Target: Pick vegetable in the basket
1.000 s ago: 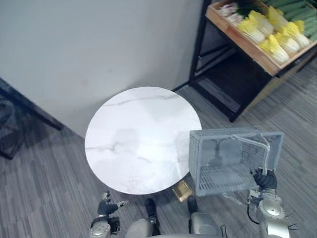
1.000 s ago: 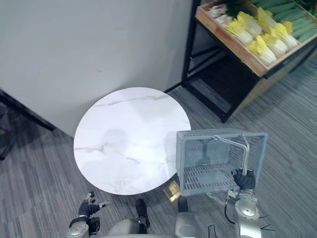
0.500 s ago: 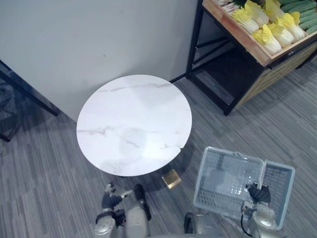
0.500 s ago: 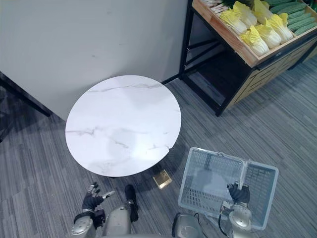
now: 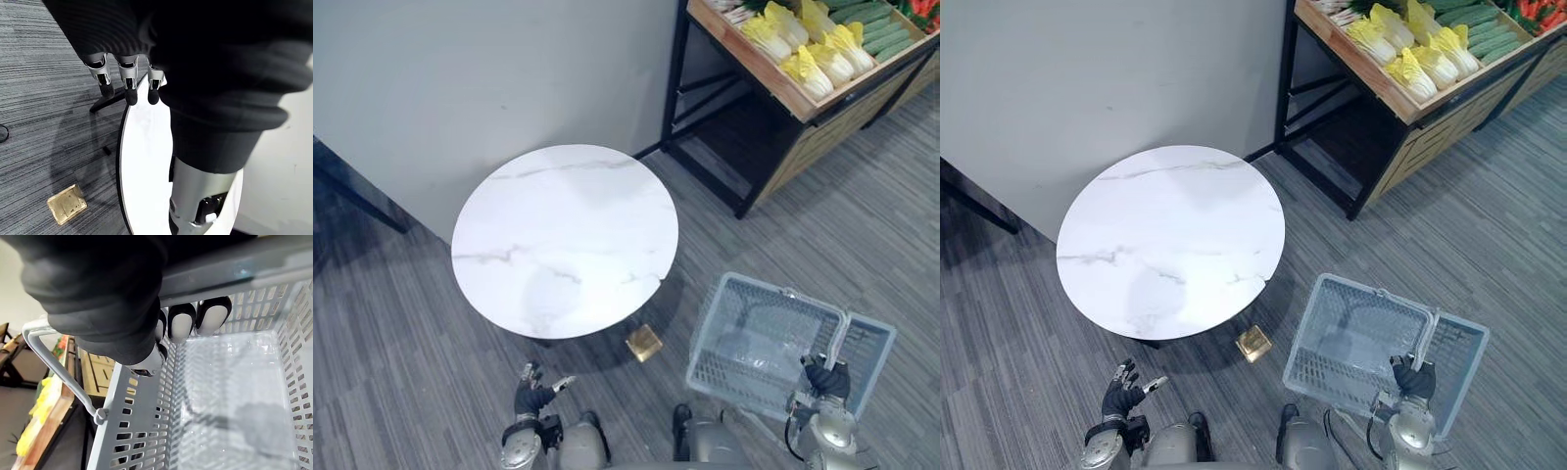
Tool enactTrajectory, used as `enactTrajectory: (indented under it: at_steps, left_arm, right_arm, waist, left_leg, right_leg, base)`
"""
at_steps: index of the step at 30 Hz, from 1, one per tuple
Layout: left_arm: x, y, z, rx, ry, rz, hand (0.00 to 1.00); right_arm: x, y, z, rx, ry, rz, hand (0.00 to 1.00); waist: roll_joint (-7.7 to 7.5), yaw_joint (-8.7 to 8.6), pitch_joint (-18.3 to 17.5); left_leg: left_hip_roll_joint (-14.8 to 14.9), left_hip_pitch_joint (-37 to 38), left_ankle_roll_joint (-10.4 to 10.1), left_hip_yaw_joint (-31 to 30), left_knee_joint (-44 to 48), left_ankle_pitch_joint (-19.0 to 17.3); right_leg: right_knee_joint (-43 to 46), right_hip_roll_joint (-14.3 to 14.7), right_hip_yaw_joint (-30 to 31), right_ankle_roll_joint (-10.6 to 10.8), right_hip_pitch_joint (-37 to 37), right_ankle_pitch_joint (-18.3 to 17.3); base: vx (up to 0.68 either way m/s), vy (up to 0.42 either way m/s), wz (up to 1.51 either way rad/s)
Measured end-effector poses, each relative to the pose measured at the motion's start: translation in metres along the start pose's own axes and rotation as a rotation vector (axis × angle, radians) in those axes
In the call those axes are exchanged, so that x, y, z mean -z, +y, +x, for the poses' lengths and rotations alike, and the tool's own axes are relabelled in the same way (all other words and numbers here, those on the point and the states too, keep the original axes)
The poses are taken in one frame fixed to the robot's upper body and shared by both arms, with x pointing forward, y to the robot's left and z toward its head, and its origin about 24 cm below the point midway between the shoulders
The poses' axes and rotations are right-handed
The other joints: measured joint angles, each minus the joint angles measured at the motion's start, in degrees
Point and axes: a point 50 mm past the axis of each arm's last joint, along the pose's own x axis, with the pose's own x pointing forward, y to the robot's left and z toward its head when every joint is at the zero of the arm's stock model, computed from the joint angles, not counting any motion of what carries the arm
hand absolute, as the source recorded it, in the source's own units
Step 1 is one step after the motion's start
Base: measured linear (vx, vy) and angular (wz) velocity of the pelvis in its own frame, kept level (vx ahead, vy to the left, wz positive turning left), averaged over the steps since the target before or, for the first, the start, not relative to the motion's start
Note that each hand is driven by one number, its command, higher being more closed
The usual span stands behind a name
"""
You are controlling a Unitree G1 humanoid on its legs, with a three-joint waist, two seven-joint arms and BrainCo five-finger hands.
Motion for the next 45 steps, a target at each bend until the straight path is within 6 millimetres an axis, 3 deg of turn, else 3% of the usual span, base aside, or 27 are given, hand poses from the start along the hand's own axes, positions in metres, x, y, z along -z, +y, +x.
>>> enactTrajectory:
  at_steps: [4,5,6,8,9,12,14,16,17,18,21,23,24,26,29,30,32,33,34,35,37,39,40,41,42,43,45]
  left_arm:
    - [-0.013,-0.002,0.007,-0.01,-0.048,0.019,0.0]
    - [-0.018,-0.002,0.01,-0.01,-0.062,0.025,0.0]
    - [-0.022,0.0,0.012,-0.014,-0.073,0.042,0.0]
    - [-0.025,0.004,0.014,-0.027,-0.084,0.056,0.0]
    - [-0.026,0.006,0.015,-0.03,-0.087,0.062,0.0]
    - [-0.025,0.004,0.02,-0.025,-0.066,0.069,0.0]
    - [-0.021,-0.002,0.018,-0.007,-0.051,0.053,0.0]
    - [-0.013,-0.008,0.016,0.016,-0.023,0.047,0.0]
    - [-0.008,-0.008,0.013,0.015,-0.008,0.04,0.0]
    - [-0.009,-0.01,0.013,0.019,-0.01,0.032,0.0]
    - [-0.007,-0.008,0.012,0.014,-0.005,0.022,0.0]
    - [-0.001,-0.005,0.008,0.008,0.013,0.023,0.0]
    - [0.002,-0.005,0.005,0.004,0.023,0.016,0.0]
    - [0.003,-0.002,0.005,-0.003,0.027,0.026,0.0]
    - [-0.012,-0.001,0.007,-0.021,-0.033,-0.002,0.0]
    - [-0.01,-0.004,0.007,-0.019,-0.028,-0.005,0.0]
    - [-0.009,-0.01,0.006,0.009,-0.023,0.012,0.0]
    - [-0.011,-0.011,0.006,0.021,-0.028,0.029,0.0]
    - [-0.011,-0.01,0.006,0.019,-0.029,0.029,0.0]
    - [-0.01,-0.011,0.006,0.021,-0.028,0.031,0.0]
    - [-0.013,-0.014,0.007,0.034,-0.037,0.041,0.0]
    - [-0.025,-0.021,0.014,0.056,-0.074,0.037,0.0]
    - [-0.026,-0.022,0.016,0.057,-0.076,0.038,0.0]
    - [-0.028,-0.02,0.019,0.049,-0.077,0.042,0.0]
    - [-0.025,-0.025,0.018,0.052,-0.062,0.029,0.0]
    - [-0.024,-0.03,0.018,0.058,-0.056,0.017,0.0]
    - [-0.027,-0.035,0.018,0.074,-0.072,0.007,0.0]
  right_arm:
    - [0.0,0.007,-0.001,-0.016,0.008,0.026,1.0]
    - [-0.005,0.012,0.002,-0.024,-0.007,0.038,1.0]
    - [-0.006,0.013,0.004,-0.026,-0.011,0.037,1.0]
    - [-0.004,0.017,0.01,-0.032,0.002,0.032,1.0]
    - [-0.004,0.019,0.013,-0.036,0.007,0.03,1.0]
    - [-0.006,0.023,0.025,-0.044,0.021,-0.003,1.0]
    - [-0.004,0.02,0.027,-0.041,0.031,-0.018,1.0]
    - [-0.002,0.016,0.025,-0.033,0.04,-0.029,1.0]
    - [-0.002,0.017,0.023,-0.043,0.035,-0.043,1.0]
    - [-0.007,0.017,0.024,-0.04,0.014,-0.035,1.0]
    - [-0.015,0.02,0.027,-0.045,-0.013,-0.028,1.0]
    - [-0.015,0.018,0.028,-0.037,-0.015,-0.038,1.0]
    - [-0.019,0.013,0.032,-0.025,-0.027,-0.058,1.0]
    - [-0.012,0.017,0.034,-0.033,0.01,-0.068,1.0]
    - [-0.012,0.021,0.038,-0.045,0.02,-0.087,1.0]
    - [-0.008,0.021,0.039,-0.044,0.037,-0.112,1.0]
    - [-0.001,0.019,0.037,-0.045,0.062,-0.141,1.0]
    - [0.005,0.017,0.036,-0.052,0.079,-0.164,1.0]
    - [0.006,0.017,0.036,-0.056,0.084,-0.172,1.0]
    - [0.001,0.02,0.037,-0.059,0.068,-0.171,1.0]
    - [-0.01,0.021,0.043,-0.081,0.016,-0.203,1.0]
    - [-0.024,0.028,0.047,-0.117,-0.037,-0.199,1.0]
    - [-0.025,0.029,0.046,-0.119,-0.043,-0.197,1.0]
    - [-0.024,0.027,0.046,-0.118,-0.045,-0.198,1.0]
    - [-0.024,0.022,0.046,-0.108,-0.044,-0.211,1.0]
    - [-0.027,0.022,0.05,-0.106,-0.051,-0.217,1.0]
    - [-0.034,0.026,0.05,-0.106,-0.074,-0.19,1.0]
  waist:
    - [0.12,-0.97,0.0]
    - [-0.08,-1.07,0.2]
    - [-0.14,-1.48,0.2]
    - [-0.35,-1.37,0.0]
    - [-0.76,-1.47,-0.3]
    - [1.06,-3.06,-0.1]
    - [2.53,-3.46,0.1]
    - [3.39,-2.95,0.6]
    - [3.18,-2.48,0.7]
    - [3.44,-1.54,0.5]
    - [2.5,1.13,1.2]
    - [2.62,1.84,1.4]
    - [4.63,2.19,1.1]
    - [1.93,2.19,0.5]
    - [1.49,2.14,0.5]
    - [1.36,2.0,0.6]
    - [1.02,1.62,0.7]
    - [0.68,0.78,0.7]
    - [0.72,0.41,0.7]
    - [1.29,0.17,0.7]
    - [2.7,0.1,0.7]
    - [4.29,-0.52,1.0]
    - [4.31,-1.0,1.0]
    - [3.84,-1.86,0.9]
    - [4.61,-3.01,1.1]
    - [6.21,-2.51,1.1]
    - [6.28,-1.73,1.1]
  left_leg:
    - [2.2,3.6,-0.3,8.5,0.0,-2.7]
    - [3.1,4.9,-0.1,12.9,-0.2,-3.4]
    - [3.3,6.6,-0.2,16.9,-1.2,-3.4]
    - [3.2,9.5,-0.8,23.0,-2.9,-3.7]
    - [3.2,10.1,-1.3,24.5,-2.9,-3.7]
    - [4.8,11.6,-1.4,25.3,-0.3,-3.6]
    - [9.7,11.2,-0.9,22.9,10.7,-2.8]
    - [14.5,7.9,9.6,14.0,27.2,5.9]
    - [14.2,3.3,8.7,4.1,36.0,12.1]
    - [11.4,-2.3,3.9,-3.0,41.9,5.2]
    - [3.9,-14.6,3.6,-9.4,36.5,-3.2]
    - [0.6,-18.1,2.7,-9.9,22.2,-2.1]
    - [-0.4,-17.9,4.1,-10.4,9.6,6.4]
    - [-3.3,-16.6,4.1,-8.4,9.2,3.5]
    - [-4.5,-17.8,7.5,-8.4,16.4,-3.8]
    - [-5.8,-15.3,7.7,-8.3,16.2,-6.3]
    - [-8.5,-9.4,8.0,-8.2,12.2,-7.7]
    - [-10.1,-5.0,8.4,-8.8,9.3,-8.0]
    - [-10.4,-2.7,8.5,-9.1,7.9,-8.0]
    - [-10.6,2.1,8.5,-9.3,4.5,-8.0]
    - [-9.7,8.1,8.5,-10.3,-0.9,-8.0]
    - [-6.9,11.0,8.4,-12.2,-2.9,-8.0]
    - [-6.5,11.5,8.4,-13.2,-2.8,-8.0]
    - [-5.9,13.6,4.9,-14.7,-2.9,-8.3]
    - [-4.7,16.0,1.7,-17.8,-2.2,-9.6]
    - [-3.1,16.4,1.5,-18.4,-1.7,-9.3]
    - [-3.1,15.8,0.9,-22.3,3.7,-2.0]
  right_leg:
    - [-0.3,2.0,-0.1,-0.4,-2.8,2.3]
    - [-0.7,0.0,-8.3,-4.0,-3.5,0.9]
    - [0.9,-3.9,-20.3,-5.5,-3.6,0.0]
    - [3.9,-9.1,-34.1,-6.6,-3.3,-0.4]
    - [4.4,-9.7,-36.2,-6.4,-3.4,-0.3]
    - [5.8,-6.3,-32.1,-6.2,-5.9,-0.1]
    - [6.7,-4.1,-29.7,-6.7,-4.8,-0.9]
    - [5.7,-1.4,-26.1,-7.0,0.1,-2.7]
    - [4.0,-1.0,-22.9,-6.5,3.0,-3.4]
    - [2.8,-1.1,-19.8,-6.4,4.3,-5.4]
    - [0.4,-3.3,-12.8,-3.8,7.7,-7.3]
    - [-0.7,-5.0,-11.2,-0.7,10.9,-9.1]
    - [-0.5,-4.8,-10.2,2.1,12.8,-11.1]
    - [-2.4,-6.7,-7.3,2.2,13.7,-11.0]
    - [-4.4,-7.3,-6.7,3.8,16.3,-8.6]
    - [2.3,-8.5,-6.3,4.8,15.3,-8.3]
    - [24.5,-11.7,-3.8,11.8,7.0,-3.5]
    - [37.8,-12.5,-3.2,10.4,1.9,-3.6]
    - [41.8,-12.6,-3.4,8.9,0.0,-4.5]
    - [45.0,-11.8,-5.3,5.2,-3.4,-6.5]
    - [41.8,-10.2,-10.8,-0.3,-8.9,-9.8]
    - [25.6,-6.0,-12.1,-0.8,-16.9,-10.2]
    - [20.3,-5.0,-10.7,-0.5,-18.3,-7.9]
    - [7.2,-3.2,-6.5,-0.3,-18.1,-0.2]
    - [3.6,-1.9,-4.0,-2.4,-16.0,14.6]
    - [6.1,-0.6,-4.4,-2.9,-16.3,13.2]
    - [15.3,-2.2,-5.1,-3.7,-16.1,4.3]
  base:
    - [-0.02,0.057,-1.26]
    - [-0.04,0.022,-1.68]
    - [-0.03,0.032,-1.68]
    - [0.06,-0.046,-1.61]
    - [0.14,-0.148,-1.94]
    - [0.22,-0.174,-1.36]
    - [0.29,-0.141,-1.15]
    - [0.31,-0.118,-1.11]
    - [0.31,0.029,-1.31]
    - [0.32,0.076,-1.31]
    - [0.37,0.185,-1.14]
    - [0.46,0.303,-0.66]
    - [0.55,0.371,-0.54]
    - [0.4,0.18,-0.08]
    - [0.54,0.194,0.06]
    - [0.65,0.332,0.08]
    - [0.59,0.233,0.27]
    - [0.48,0.054,0.39]
    - [0.6,0.021,0.34]
    - [0.58,-0.006,0.06]
    - [0.56,-0.034,0.0]
    - [0.56,-0.119,0.4]
    - [0.73,-0.275,0.84]
    - [0.79,-0.343,1.05]
    - [0.79,-0.345,0.78]
    - [0.53,-0.225,0.45]
    - [0.53,-0.24,0.44]
